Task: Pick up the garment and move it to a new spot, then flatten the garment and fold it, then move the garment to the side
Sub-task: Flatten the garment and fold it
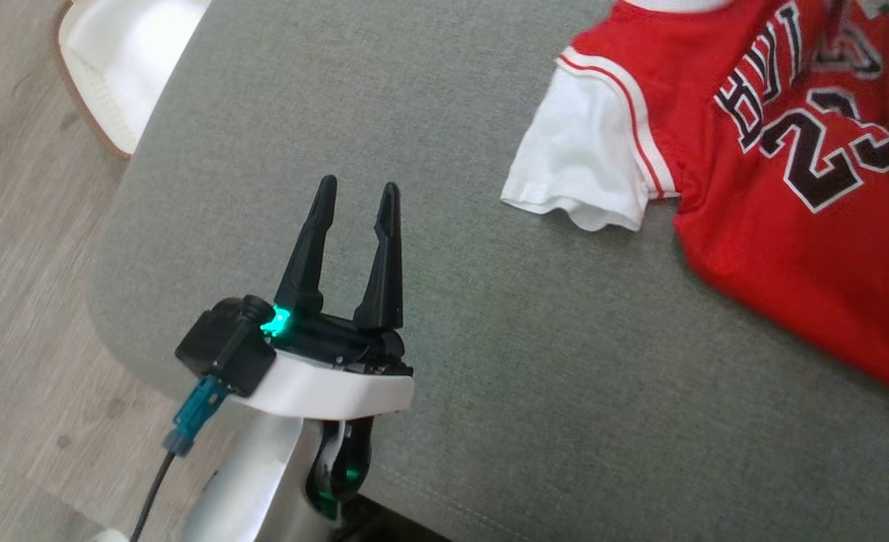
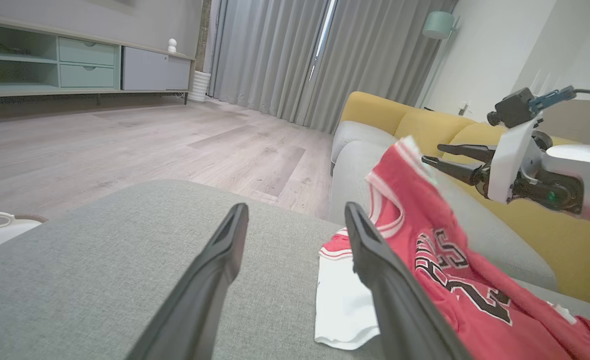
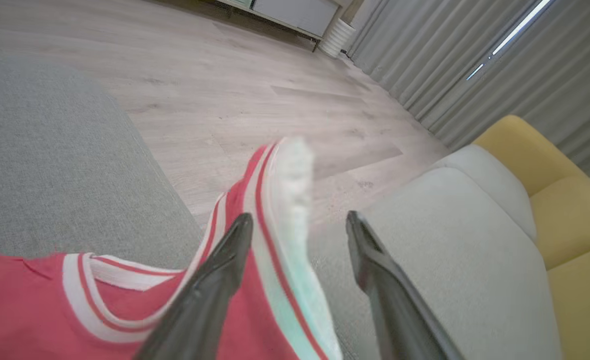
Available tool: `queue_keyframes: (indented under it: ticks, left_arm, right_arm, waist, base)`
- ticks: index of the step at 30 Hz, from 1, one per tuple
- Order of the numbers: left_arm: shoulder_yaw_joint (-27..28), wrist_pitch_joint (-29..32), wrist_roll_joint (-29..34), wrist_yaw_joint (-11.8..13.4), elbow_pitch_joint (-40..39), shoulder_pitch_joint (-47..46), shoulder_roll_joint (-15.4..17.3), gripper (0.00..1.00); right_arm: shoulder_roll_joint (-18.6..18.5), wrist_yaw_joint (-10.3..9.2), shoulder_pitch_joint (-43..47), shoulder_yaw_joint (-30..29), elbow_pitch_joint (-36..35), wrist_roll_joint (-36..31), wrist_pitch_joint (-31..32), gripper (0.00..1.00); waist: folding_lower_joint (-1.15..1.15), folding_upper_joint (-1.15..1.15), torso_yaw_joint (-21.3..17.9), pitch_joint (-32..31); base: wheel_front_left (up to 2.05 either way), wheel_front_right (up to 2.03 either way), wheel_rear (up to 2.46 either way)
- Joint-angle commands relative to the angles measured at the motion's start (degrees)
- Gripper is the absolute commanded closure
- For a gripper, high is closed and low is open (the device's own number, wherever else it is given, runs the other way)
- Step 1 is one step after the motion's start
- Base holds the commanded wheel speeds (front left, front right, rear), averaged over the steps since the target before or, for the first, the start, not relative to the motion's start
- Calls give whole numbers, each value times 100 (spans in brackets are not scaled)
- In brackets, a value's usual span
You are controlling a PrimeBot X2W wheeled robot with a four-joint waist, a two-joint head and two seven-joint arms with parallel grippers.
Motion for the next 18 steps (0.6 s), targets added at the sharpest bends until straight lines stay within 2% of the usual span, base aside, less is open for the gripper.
queue_keyframes:
  ticks: [1, 5, 12, 15, 18]
  left_arm:
    - [182, -29, -23, 62, -197, -171, 45, 0]
    - [329, -29, 88, 60, -186, -188, 45, 0]
    - [835, -29, 434, -6, -162, -146, 45, 0]
    - [1039, -29, 597, -59, -176, -62, 45, 0]
    - [1214, -29, 741, -120, -179, 55, 45, 0]
  right_arm:
    - [186, -5, -90, -87, 1, 1, -66, 0]
    - [473, -5, 140, -368, 250, 128, -284, 0]
    - [991, -5, 789, -1389, 359, 285, -1031, 0]
    - [1231, -5, 1285, -1970, -2, 346, -1127, 0]
    - [1405, -5, 2123, -2746, -1077, 231, -1133, 0]
  waist:
    - [0, 0, -69, -31]
    - [0, 0, -359, -145]
    - [0, 0, -1187, -582]
    - [0, 0, -1601, -808]
    - [0, 0, -2001, -1005]
  base:
    - [0, 0, 0]
    - [0, 0, 0]
    - [0, 0, 0]
    - [0, 0, 0]
    - [0, 0, 0]
